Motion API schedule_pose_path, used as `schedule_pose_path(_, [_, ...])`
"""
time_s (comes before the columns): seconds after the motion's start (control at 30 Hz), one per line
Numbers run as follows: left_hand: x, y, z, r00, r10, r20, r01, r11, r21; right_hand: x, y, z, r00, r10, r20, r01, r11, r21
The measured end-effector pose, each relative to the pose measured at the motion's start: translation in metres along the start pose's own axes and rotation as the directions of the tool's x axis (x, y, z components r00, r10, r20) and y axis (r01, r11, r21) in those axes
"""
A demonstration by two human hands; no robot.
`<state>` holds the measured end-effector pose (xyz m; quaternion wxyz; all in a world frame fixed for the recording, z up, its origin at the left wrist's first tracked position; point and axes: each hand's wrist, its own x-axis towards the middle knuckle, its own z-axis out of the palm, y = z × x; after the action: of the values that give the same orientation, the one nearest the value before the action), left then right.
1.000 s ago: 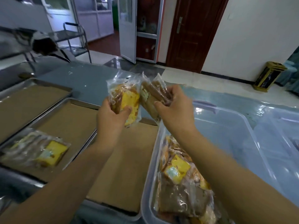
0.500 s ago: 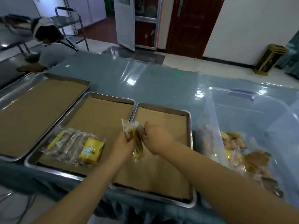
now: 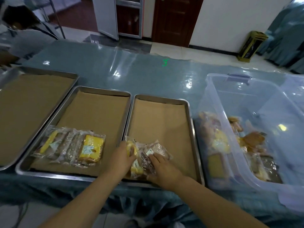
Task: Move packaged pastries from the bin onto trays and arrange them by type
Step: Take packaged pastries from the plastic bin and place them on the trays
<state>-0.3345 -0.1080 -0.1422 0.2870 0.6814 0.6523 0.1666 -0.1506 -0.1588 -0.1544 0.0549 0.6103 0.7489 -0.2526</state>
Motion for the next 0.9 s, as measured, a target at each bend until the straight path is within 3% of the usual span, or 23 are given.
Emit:
schedule_pose_path(0.2, [0.005, -0.010, 0.004, 0.997, 0.038, -0.066, -0.026, 0.985, 0.172, -0.002, 0.013, 0.003, 0.996, 0.090, 0.025, -0.090, 0.996, 0.007])
schedule_pose_path(0.33, [0.003, 0.010, 0.002, 0.991, 0.099, -0.091, -0.065, 0.946, 0.317, -0.006, 0.010, -0.017, 0.989, 0.084, -0.120, -0.080, 0.996, 0.038])
schedule_pose_path(0.4, [0.004, 0.037, -0.006, 0.981, 0.149, -0.122, -0.115, 0.961, 0.253, -0.011, 0.006, -0.039, 0.962, 0.038, -0.271, -0.032, 0.999, 0.024])
schedule_pose_path(0.47, [0.008, 0.070, -0.017, 0.972, 0.187, -0.143, -0.178, 0.982, 0.070, -0.020, 0.000, -0.067, 0.903, 0.023, -0.429, -0.006, 0.999, 0.043])
schedule_pose_path(0.57, [0.014, 0.123, -0.030, 0.936, 0.291, -0.199, -0.316, 0.943, -0.106, -0.036, -0.006, -0.113, 0.777, 0.118, -0.618, -0.046, 0.990, 0.131])
schedule_pose_path(0.77, [0.012, 0.213, -0.036, 0.835, 0.417, -0.360, -0.516, 0.821, -0.245, -0.082, 0.017, -0.192, 0.649, 0.182, -0.739, 0.000, 0.971, 0.239])
schedule_pose_path(0.9, [0.012, 0.265, -0.021, 0.821, 0.448, -0.354, -0.553, 0.780, -0.295, -0.109, 0.086, -0.229, 0.682, 0.315, -0.660, -0.008, 0.906, 0.424])
